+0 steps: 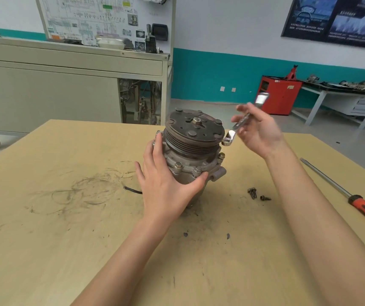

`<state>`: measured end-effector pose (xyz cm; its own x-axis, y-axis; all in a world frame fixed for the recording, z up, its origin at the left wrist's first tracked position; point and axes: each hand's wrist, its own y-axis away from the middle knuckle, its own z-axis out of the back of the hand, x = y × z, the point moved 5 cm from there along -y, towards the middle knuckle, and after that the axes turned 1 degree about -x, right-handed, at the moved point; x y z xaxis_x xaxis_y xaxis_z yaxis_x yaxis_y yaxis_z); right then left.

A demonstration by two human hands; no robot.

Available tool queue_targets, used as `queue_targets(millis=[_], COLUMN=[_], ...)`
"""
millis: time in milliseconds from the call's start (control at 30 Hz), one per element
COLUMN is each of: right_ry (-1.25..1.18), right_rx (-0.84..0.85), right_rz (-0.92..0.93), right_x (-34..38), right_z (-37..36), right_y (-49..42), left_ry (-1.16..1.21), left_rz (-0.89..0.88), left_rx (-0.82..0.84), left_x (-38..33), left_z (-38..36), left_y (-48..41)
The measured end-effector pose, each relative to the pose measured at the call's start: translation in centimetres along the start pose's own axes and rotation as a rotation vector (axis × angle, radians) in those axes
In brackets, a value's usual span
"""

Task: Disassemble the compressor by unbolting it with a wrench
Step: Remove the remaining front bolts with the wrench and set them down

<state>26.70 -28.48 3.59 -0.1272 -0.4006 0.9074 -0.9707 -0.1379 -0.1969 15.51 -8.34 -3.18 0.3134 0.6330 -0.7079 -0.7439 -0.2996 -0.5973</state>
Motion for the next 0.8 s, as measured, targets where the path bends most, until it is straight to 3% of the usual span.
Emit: queue_targets(millis=[167,333,533,667,733,800], right_ry=[0.390,0.648,0.604,0.923,0.808,0.502], right_rx=[-0.403,-0.330,-0.375,-0.364,-0.344,-0.303], right_rz=[0.618,0.956,0.907,1.146,1.083,0.881], right_x=[1.5,-1.2,-3.9,-5.6,-5.5,-4.8], right_z=[0.3,-3.4,-3.6,-5.0,-5.0,-4.0], right_y=[7.9,12.9,14.4,15.6,15.2,14.1], left_ry=[-0.008,-0.011,-0.010,0.002,0.008,0.006], left_rz=[0.005,0.001,-0.001,-0.004,-0.006,-0.005], left_rx=[0.003,-0.004,-0.004,-0.014,-0.008,0.000], left_x=[0.1,0.0,0.0,-0.1,-0.1,-0.1], left_z=[-0.1,0.0,0.1,0.1,0.1,0.1], left_y=[0.0,0.0,0.1,0.1,0.1,0.1])
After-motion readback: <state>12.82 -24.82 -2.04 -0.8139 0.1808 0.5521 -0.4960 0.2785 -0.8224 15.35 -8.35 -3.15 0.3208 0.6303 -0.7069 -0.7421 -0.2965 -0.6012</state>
